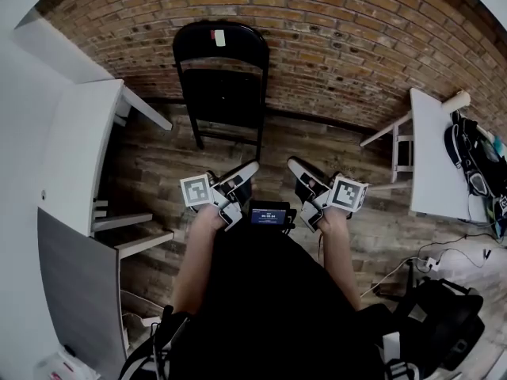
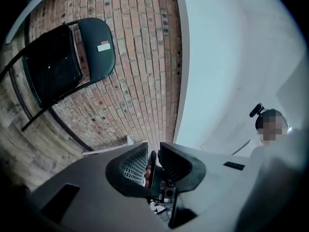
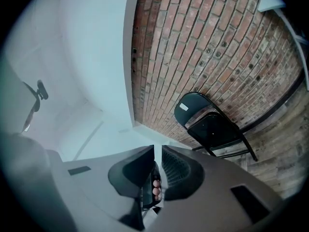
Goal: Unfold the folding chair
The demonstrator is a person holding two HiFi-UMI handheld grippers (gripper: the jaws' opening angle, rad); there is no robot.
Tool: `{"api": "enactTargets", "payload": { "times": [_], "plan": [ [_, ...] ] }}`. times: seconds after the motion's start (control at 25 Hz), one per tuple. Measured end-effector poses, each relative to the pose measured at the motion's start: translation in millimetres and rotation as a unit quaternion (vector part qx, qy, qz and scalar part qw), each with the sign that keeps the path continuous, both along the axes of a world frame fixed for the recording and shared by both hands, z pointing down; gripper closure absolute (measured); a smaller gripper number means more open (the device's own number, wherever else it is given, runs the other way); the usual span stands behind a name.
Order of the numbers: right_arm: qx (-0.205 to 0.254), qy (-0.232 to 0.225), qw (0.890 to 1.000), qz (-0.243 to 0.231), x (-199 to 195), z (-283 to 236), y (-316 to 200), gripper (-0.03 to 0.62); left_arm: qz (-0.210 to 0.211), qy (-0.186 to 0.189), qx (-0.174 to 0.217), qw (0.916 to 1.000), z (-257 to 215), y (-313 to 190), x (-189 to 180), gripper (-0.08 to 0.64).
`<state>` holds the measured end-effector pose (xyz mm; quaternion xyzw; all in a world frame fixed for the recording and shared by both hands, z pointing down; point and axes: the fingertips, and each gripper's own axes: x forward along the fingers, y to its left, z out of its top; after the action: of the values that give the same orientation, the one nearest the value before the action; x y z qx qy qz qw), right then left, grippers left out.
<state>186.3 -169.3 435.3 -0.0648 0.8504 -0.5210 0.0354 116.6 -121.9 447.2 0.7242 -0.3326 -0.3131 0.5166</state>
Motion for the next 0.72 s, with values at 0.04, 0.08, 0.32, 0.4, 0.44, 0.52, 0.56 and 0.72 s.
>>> {"api": "enactTargets", "payload": {
  "times": [0.04, 0.08, 0.32, 0.4, 0.44, 0.52, 0.56, 0.72],
  "plan": [
    [-0.001, 0.0, 1.0, 0.0, -1.6, 0.5, -3.0, 0.563, 0.0, 0.002, -0.002, 1.0, 0.9, -3.9, -1.8, 0.489],
    [-0.001, 0.001, 1.0, 0.001, -2.6, 1.3, -6.2, 0.563, 0.001, 0.004, -0.003, 1.0, 2.1, -7.9, -3.2, 0.489],
    [-0.003, 0.018, 1.0, 0.026, -7.2, 10.6, -35.7, 0.558, 0.02, 0.015, -0.005, 0.9997, 18.1, -41.5, -15.2, 0.488],
    [0.0, 0.022, 0.999, 0.031, -13.0, 8.2, -48.5, 0.542, 0.025, 0.02, -0.003, 0.9995, 19.2, -58.4, -22.8, 0.488],
    [0.003, 0.025, 0.999, 0.032, -17.3, 6.1, -55.2, 0.531, 0.029, 0.019, -0.001, 0.9994, 17.9, -66.8, -27.2, 0.486],
    [0.01, 0.036, 0.999, 0.033, -28.5, 3.6, -71.3, 0.517, 0.033, 0.016, 0.003, 0.9993, 14.8, -84.6, -39.2, 0.466],
    [0.011, 0.043, 0.998, 0.034, -34.8, 3.6, -80.0, 0.515, 0.033, 0.018, 0.005, 0.9993, 13.4, -93.7, -46.6, 0.46],
    [0.017, 0.066, 0.997, 0.03, -63.1, 2.7, -107.2, 0.511, 0.018, 0.032, 0.022, 0.9991, 10.5, -124.0, -78.2, 0.445]
  ]
}}
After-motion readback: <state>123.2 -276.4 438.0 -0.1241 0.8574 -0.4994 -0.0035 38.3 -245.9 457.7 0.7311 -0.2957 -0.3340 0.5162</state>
